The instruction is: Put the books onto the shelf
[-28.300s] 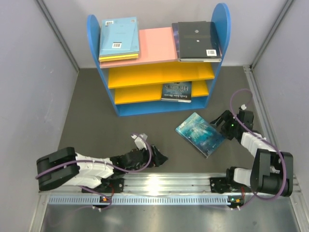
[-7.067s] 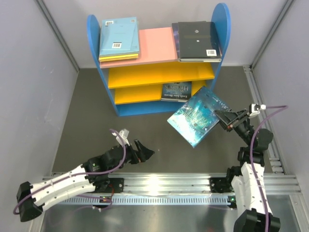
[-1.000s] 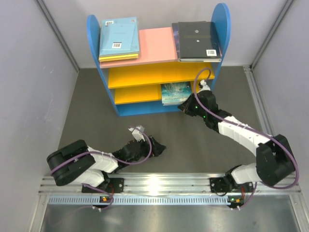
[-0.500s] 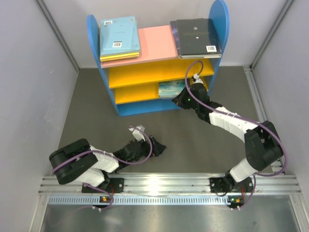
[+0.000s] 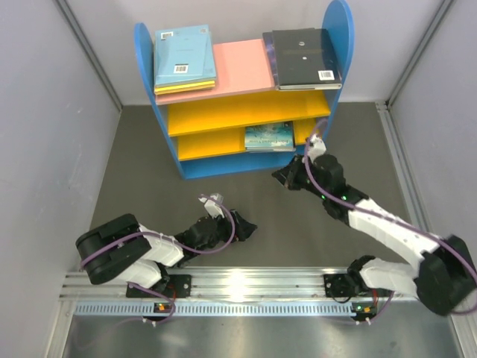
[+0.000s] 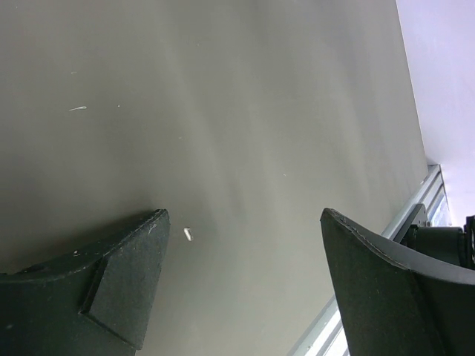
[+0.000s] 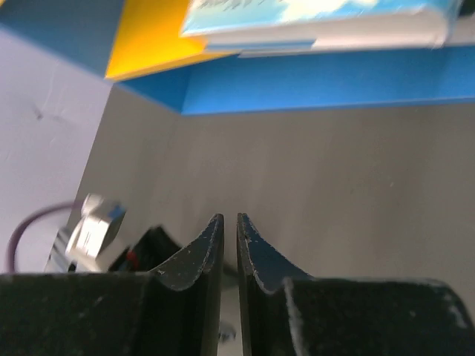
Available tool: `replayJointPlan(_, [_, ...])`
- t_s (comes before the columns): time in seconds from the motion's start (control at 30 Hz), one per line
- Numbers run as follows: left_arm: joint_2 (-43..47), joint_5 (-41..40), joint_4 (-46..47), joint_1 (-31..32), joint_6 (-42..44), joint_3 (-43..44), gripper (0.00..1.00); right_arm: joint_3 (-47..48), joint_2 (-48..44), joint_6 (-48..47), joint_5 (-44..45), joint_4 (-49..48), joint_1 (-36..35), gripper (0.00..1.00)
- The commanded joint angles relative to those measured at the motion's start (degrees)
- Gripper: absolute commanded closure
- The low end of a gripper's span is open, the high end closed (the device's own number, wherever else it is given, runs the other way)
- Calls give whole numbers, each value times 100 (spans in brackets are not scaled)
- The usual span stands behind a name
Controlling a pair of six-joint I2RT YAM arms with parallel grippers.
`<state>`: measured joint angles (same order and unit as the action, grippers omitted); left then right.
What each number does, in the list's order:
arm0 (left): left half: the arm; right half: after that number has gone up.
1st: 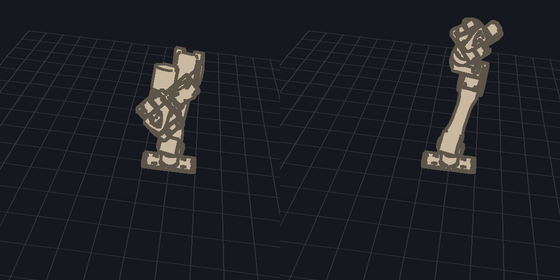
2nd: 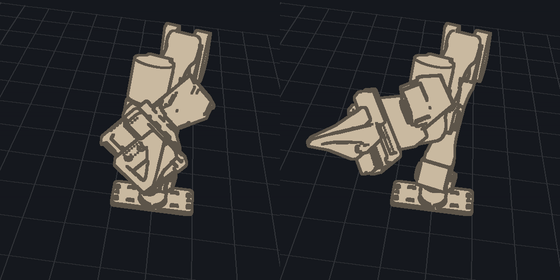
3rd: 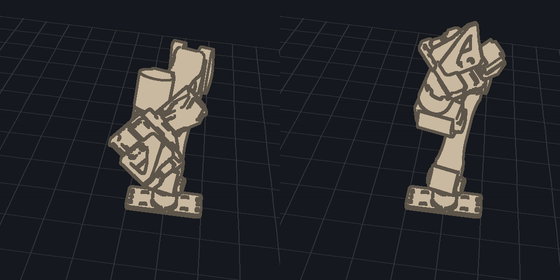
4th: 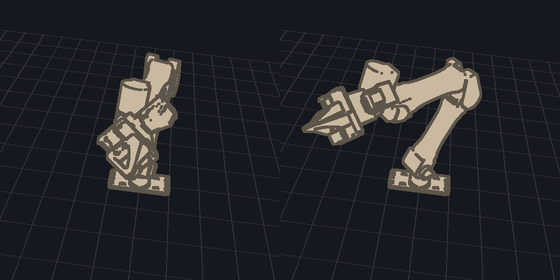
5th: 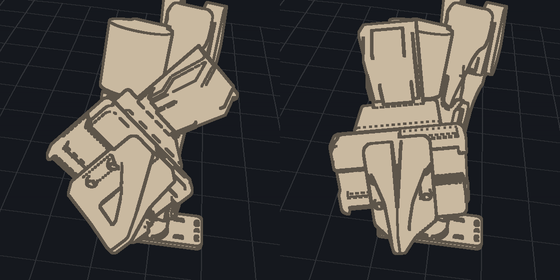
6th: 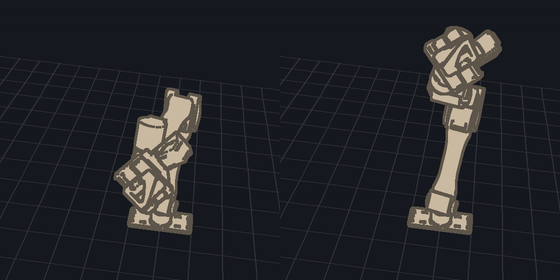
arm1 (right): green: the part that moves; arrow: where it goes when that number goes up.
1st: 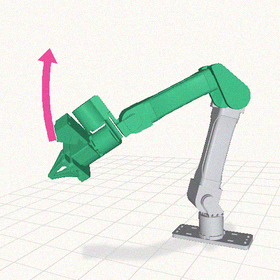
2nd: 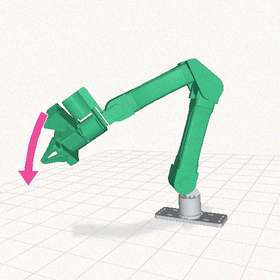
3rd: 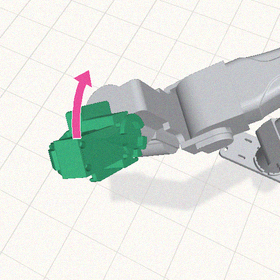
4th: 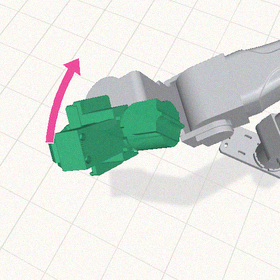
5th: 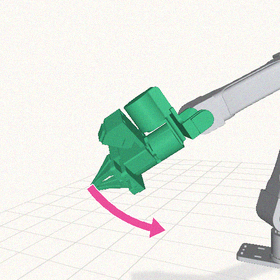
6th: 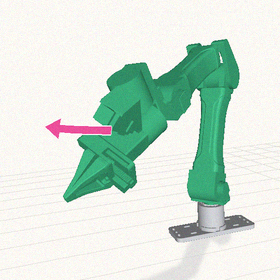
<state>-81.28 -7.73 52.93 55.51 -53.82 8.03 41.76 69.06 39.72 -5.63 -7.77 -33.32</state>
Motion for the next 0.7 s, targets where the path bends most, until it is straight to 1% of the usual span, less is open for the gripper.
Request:
replayJointPlan(0.0, [-143, 26, -502, -5, 135, -83, 11, -483, -1275, -579, -44, -8, -323, 87])
replayJointPlan(0.03, [-143, 43, -511, -5, 126, -74, 11, -728, -1559, -684, -18, 99, -368, 83])
replayJointPlan(0.07, [-152, 61, -529, -5, 126, -56, 11, -844, -1832, -720, 44, 222, -412, 75])
replayJointPlan(0.1, [-152, 69, -538, -5, 126, -47, 11, -923, -2365, -747, 62, 528, -456, 69])
replayJointPlan(0.13, [-152, 87, -555, -5, 126, -39, 11, -1037, -2623, -764, 79, 670, -456, 61])
replayJointPlan(0.17, [-134, 96, -581, -5, 126, -21, 11, -1064, -2869, -773, 88, 793, -465, 51])
replayJointPlan(0.2, [-117, 96, -660, -5, 126, -4, 11, -1082, -3315, -791, 158, 1047, -465, 35])
replayJointPlan(0.23, [-108, 87, -713, -5, 135, 14, 11, -1047, -3520, -808, 202, 1406, -465, 28])
replayJointPlan(0.27, [-64, 78, -766, -5, 144, 49, 11, -1021, -3713, -817, 289, 1549, -465, 19])
replayJointPlan(0.3, [-47, 78, -923, -5, 153, 75, 12, -968, -4063, -843, 325, 1794, -465, 15])
replayJointPlan(0.37, [119, 52, -1143, -5, 196, 180, 12, -898, -4382, -870, 430, 1989, -465, 8])
replayJointPlan(0.43, [374, 52, -1757, -5, 258, 304, 12, -766, -4751, -879, 457, 2243, -465, 6])
replayJointPlan(0.5, [997, -27, -2302, 4, 476, 471, 12, -600, -5032, -887, 457, 2420, -465, 2])
replayJointPlan(0.53, [1278, -149, -3157, 4, 556, 558, 11, -538, -5103, -896, 440, 2481, -465, 1])
replayJointPlan(0.57, [1872, -490, -3583, -5, 644, 785, 10, -476, -5165, -905, 431, 2647, -456, 0])
replayJointPlan(0.6, [2192, -667, -3979, -5, 880, 918, 10, -354, -5279, -905, 448, 2719, -456, 0])
replayJointPlan(0.63, [2508, -886, -4836, -5, 987, 1050, 9, -283, -5323, -923, 466, 2815, -465, 0])
replayJointPlan(0.67, [3146, -1106, -5184, -5, 1092, 1356, 8, -230, -5385, -931, 492, 2920, -456, 0])
